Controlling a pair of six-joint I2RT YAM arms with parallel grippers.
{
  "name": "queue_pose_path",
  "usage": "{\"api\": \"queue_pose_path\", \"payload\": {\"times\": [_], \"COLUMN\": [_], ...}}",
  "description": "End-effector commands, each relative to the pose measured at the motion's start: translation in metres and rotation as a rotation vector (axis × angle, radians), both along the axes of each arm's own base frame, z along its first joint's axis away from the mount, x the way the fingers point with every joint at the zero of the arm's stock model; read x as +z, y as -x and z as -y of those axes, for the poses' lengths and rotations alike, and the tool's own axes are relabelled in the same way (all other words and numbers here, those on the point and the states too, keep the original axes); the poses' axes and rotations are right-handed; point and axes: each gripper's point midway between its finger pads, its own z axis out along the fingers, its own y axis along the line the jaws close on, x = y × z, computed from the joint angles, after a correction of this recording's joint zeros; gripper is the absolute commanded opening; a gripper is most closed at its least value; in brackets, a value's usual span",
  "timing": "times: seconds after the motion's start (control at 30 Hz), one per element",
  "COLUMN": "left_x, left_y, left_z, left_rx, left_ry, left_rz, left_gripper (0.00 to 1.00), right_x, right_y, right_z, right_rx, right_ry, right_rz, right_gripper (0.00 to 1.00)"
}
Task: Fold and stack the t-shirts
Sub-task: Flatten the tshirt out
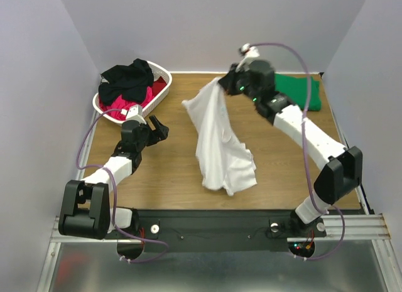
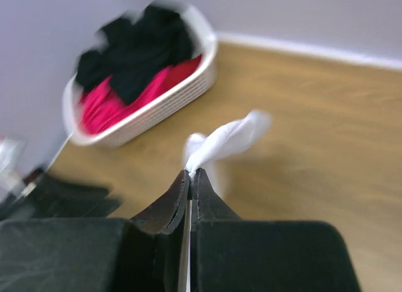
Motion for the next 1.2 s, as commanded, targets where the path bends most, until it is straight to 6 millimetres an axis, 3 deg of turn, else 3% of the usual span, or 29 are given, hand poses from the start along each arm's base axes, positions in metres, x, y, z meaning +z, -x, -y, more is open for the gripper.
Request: {"api": "queue_pose_path", "payload": {"times": [0.0,0.07,0.1,0.13,0.17,0.2,0.23,0.3,0.37,0.4,0.43,0.47,0.5,0.53,0.57,0.73,0.87,1.07,1.17], "left_x": [0.011,0.011,0.012,0.011,0.011,0.011,0.011,0.010,0.010,0.009,0.009,0.010,0.007,0.007,0.006,0.005,0.004,-0.001,-0.002], "left_y": [-0.001,-0.001,-0.002,-0.002,-0.001,-0.001,-0.001,0.000,-0.001,-0.002,-0.003,-0.004,-0.003,-0.004,-0.004,-0.004,-0.004,-0.002,-0.003], "left_z": [0.000,-0.002,-0.002,-0.003,-0.003,-0.003,-0.004,-0.004,-0.005,-0.005,-0.004,-0.003,-0.003,-0.002,-0.001,0.002,0.003,0.002,0.001], "left_rx": [-0.004,0.001,0.003,0.006,0.008,0.009,0.012,0.014,0.019,0.019,0.015,0.011,0.008,0.005,0.002,-0.010,-0.014,-0.015,-0.012], "left_ry": [-0.016,-0.020,-0.022,-0.024,-0.024,-0.025,-0.026,-0.029,-0.033,-0.034,-0.032,-0.030,-0.029,-0.028,-0.024,-0.013,-0.008,-0.015,-0.019], "left_rz": [0.055,0.056,0.058,0.055,0.057,0.055,0.055,0.054,0.053,0.050,0.049,0.050,0.041,0.040,0.036,0.034,0.033,0.024,0.022], "left_gripper": [0.88,0.88,0.88,0.88,0.88,0.88,0.88,0.88,0.88,0.88,0.88,0.88,0.88,0.88,0.88,0.88,0.88,0.88,0.88], "right_x": [0.013,0.002,-0.006,-0.014,-0.033,-0.044,-0.054,-0.076,-0.089,-0.099,-0.104,-0.107,-0.128,-0.119,-0.125,-0.155,-0.175,-0.212,-0.217], "right_y": [-0.063,-0.083,-0.096,-0.101,-0.114,-0.117,-0.118,-0.108,-0.088,-0.066,-0.055,-0.040,-0.019,-0.006,0.010,0.063,0.082,0.080,0.079], "right_z": [0.118,0.147,0.180,0.191,0.221,0.233,0.241,0.246,0.229,0.217,0.210,0.185,0.176,0.167,0.149,0.106,0.068,0.030,0.013], "right_rx": [-0.278,-0.341,-0.412,-0.416,-0.481,-0.507,-0.522,-0.528,-0.444,-0.423,-0.417,-0.372,-0.355,-0.337,-0.298,-0.146,-0.039,0.025,0.057], "right_ry": [0.055,0.066,0.061,0.050,0.044,0.048,0.056,0.072,0.041,0.041,0.054,0.073,0.095,0.087,0.075,-0.017,-0.018,0.067,0.102], "right_rz": [0.027,0.002,-0.021,-0.043,-0.089,-0.117,-0.144,-0.202,-0.247,-0.273,-0.279,-0.277,-0.313,-0.288,-0.306,-0.372,-0.411,-0.454,-0.437], "right_gripper": [0.00,0.00,0.00,0.00,0.02,0.28,0.48,0.74,0.94,0.98,0.98,0.98,0.98,0.98,0.98,0.93,0.87,0.80,0.81]}}
